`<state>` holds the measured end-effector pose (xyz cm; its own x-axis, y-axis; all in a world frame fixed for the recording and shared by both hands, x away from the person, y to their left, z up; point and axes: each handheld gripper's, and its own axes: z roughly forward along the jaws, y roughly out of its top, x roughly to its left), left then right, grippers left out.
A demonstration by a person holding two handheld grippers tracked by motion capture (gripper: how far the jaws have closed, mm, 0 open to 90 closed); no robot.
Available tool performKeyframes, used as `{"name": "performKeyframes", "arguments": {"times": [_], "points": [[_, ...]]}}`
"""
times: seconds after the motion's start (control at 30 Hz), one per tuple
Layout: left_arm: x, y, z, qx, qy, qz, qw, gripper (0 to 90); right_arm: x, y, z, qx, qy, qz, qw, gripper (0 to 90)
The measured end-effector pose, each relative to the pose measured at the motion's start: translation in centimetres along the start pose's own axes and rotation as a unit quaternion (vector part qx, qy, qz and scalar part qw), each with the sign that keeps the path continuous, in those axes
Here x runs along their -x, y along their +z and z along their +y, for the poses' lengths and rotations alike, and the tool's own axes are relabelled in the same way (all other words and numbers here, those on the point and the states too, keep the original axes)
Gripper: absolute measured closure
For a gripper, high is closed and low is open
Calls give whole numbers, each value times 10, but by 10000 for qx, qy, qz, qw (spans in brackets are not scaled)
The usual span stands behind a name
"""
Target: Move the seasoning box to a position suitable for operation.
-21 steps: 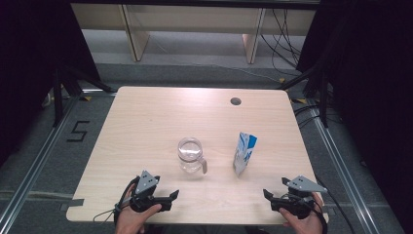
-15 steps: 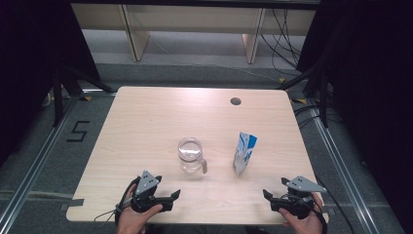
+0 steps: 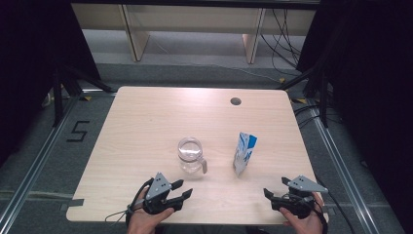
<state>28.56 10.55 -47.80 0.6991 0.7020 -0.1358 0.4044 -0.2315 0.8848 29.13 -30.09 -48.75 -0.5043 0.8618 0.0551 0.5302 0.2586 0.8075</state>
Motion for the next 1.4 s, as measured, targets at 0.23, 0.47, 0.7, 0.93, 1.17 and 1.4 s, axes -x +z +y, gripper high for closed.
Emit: {"name": "performKeyframes", "arguments": {"times": [0.23, 0.47, 0.7, 0.93, 1.17, 1.4], "points": [[1, 4, 22, 310, -138, -241, 9991, 788, 0, 1, 0, -28, -24, 60, 10000, 204], [2, 17, 47, 324, 83, -316, 9989, 894, 0, 0, 1, 22, -139, 34, 9999, 206], [1, 28, 74, 334, 214, -325, 9987, 895, -3, 4, 1, 5, -45, 132, 9999, 207], [-5, 47, 89, 210, 283, -134, 9993, 895, -5, 5, 1, -10, -105, 178, 9998, 212], [-11, 64, 94, -26, 300, 40, 9995, 895, -6, 5, 2, 24, -271, 135, 9995, 218], [-19, 71, 98, -283, 411, 183, 9986, 895, -9, 4, 1, -73, -75, 166, 9998, 220]]}}
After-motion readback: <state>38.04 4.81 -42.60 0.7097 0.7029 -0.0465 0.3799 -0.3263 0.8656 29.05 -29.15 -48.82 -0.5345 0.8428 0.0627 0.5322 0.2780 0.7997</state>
